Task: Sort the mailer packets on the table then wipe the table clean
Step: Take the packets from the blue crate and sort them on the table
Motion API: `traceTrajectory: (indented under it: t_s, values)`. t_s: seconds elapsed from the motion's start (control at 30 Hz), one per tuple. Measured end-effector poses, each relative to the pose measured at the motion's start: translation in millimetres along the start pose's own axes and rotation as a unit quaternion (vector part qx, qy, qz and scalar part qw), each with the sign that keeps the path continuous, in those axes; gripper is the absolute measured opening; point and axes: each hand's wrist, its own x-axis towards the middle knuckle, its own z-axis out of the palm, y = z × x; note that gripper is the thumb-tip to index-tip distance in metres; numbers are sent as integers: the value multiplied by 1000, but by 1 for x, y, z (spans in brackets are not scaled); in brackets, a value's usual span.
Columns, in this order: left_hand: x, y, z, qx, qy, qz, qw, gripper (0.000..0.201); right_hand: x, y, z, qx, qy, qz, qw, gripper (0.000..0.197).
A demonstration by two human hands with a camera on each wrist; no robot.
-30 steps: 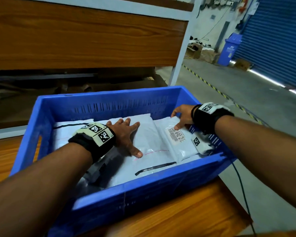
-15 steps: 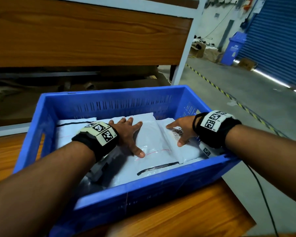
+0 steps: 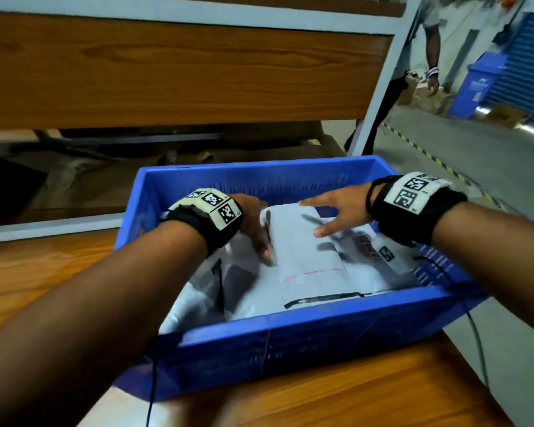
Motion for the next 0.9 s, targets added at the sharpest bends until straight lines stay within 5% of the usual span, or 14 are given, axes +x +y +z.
traceTrajectory:
  t_s: [0.07,0.23,0.4,0.6,0.73,0.9]
  values:
    - [-4,-6,7,33,-43,-31,998,90,6,-17,3,-6,-16,-14,1000,93]
    - [-16,-17,30,101,-36,-75,991,131,16,-38,18,-49,-50,-1,998,95]
    - [-33,-20,14,39,-31,-38,998,114,10,-37,10,-28,-49,29,998,98]
    - [-52,-35,-16,-5,122,-5,992,92,-12,-51,-21,3,110,14,994,77]
    - [-88,-41,-29,-37,176,-16,984,69,-33,-71,-46,-22,157,10,987,63]
    - [-151,-62,-19,-115,254,-62,958,76,-60,-112,-72,-35,221,-65,973,51]
